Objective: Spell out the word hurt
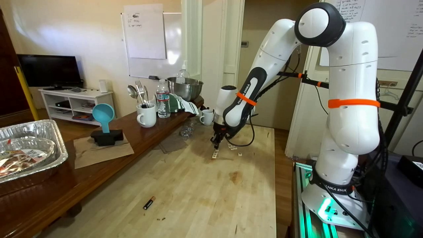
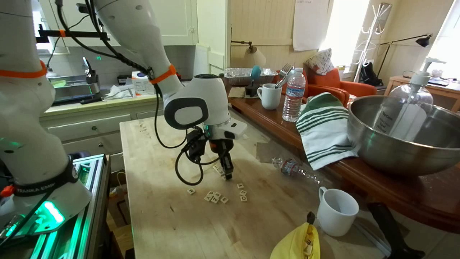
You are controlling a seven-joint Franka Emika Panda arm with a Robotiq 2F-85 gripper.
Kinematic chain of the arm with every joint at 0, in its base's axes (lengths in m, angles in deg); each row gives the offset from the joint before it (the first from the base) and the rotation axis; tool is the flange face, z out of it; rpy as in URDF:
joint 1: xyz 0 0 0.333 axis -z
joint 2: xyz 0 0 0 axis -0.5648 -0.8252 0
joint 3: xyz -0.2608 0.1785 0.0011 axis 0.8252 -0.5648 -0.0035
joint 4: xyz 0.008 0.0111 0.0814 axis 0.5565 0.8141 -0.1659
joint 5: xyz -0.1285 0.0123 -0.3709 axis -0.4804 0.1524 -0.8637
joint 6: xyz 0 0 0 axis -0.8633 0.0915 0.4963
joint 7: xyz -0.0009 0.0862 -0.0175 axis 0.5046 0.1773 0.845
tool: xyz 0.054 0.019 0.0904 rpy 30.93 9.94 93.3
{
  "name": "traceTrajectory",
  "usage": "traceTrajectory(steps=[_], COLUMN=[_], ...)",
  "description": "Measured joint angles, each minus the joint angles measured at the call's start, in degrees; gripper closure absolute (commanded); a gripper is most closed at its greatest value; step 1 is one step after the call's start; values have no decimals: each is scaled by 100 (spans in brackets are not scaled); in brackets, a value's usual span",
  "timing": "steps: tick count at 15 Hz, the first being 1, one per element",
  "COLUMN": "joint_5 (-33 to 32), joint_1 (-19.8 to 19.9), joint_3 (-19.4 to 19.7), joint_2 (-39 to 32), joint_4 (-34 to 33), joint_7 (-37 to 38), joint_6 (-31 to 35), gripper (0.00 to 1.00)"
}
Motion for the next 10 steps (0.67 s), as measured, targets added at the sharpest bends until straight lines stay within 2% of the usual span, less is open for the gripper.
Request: traceTrajectory(steps=[10], joint_5=[86], joint_1=[-92], joint_3=[-1], joint_2=[-14], joint_4=[-20], joint_7=[129], joint_6=[-5], gripper=[100])
